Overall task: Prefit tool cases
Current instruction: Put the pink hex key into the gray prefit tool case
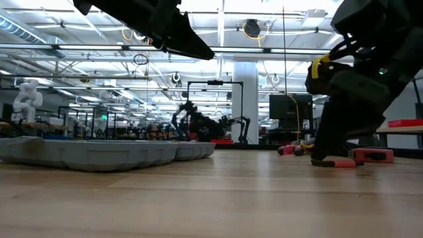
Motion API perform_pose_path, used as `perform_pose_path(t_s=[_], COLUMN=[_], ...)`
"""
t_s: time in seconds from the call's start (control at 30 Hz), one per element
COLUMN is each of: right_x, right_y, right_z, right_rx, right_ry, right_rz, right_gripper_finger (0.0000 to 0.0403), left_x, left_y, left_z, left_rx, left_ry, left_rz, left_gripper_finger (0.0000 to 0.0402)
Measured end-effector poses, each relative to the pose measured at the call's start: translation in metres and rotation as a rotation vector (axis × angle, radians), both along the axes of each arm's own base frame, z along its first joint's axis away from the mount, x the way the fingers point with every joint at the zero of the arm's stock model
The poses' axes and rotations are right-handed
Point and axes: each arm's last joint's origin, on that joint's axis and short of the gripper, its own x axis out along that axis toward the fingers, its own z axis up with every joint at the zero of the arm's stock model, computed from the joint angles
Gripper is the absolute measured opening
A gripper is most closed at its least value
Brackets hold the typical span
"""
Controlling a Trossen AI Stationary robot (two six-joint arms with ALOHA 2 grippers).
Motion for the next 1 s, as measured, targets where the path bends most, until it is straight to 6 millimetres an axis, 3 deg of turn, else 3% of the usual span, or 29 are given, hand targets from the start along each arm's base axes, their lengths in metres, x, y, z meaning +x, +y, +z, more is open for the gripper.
perform_pose_path(t_s=[0.13,0.3,0.57,0.73,0.87,1.0], right_x=[0.003,0.004,0.008,0.020,0.029,0.041], right_y=[-0.005,-0.005,-0.006,-0.005,-0.003,0.001], right_z=[-0.002,-0.002,0.007,0.022,0.041,0.065], right_rx=[0.004,0.015,0.021,-0.024,-0.072,-0.102], right_ry=[-0.001,-0.002,-0.049,-0.063,-0.010,-0.018], right_rz=[-0.023,-0.021,-0.040,-0.074,-0.094,-0.093], right_gripper_finger=[0.0075,0.0010,0.0001,0.0001,0.0000,0.0000], left_x=[0.000,0.000,-0.002,-0.016,-0.042,-0.057], left_y=[0.000,0.000,0.002,0.008,0.000,-0.009], left_z=[0.000,-0.001,-0.003,-0.011,-0.017,-0.024], left_rx=[-0.001,-0.001,0.043,0.180,0.192,-0.044], left_ry=[0.001,0.006,0.033,0.196,0.474,0.610], left_rz=[0.001,0.001,0.070,0.205,-0.039,-0.266], left_gripper_finger=[0.0112,0.0112,0.0112,0.0112,0.0111,0.0111])
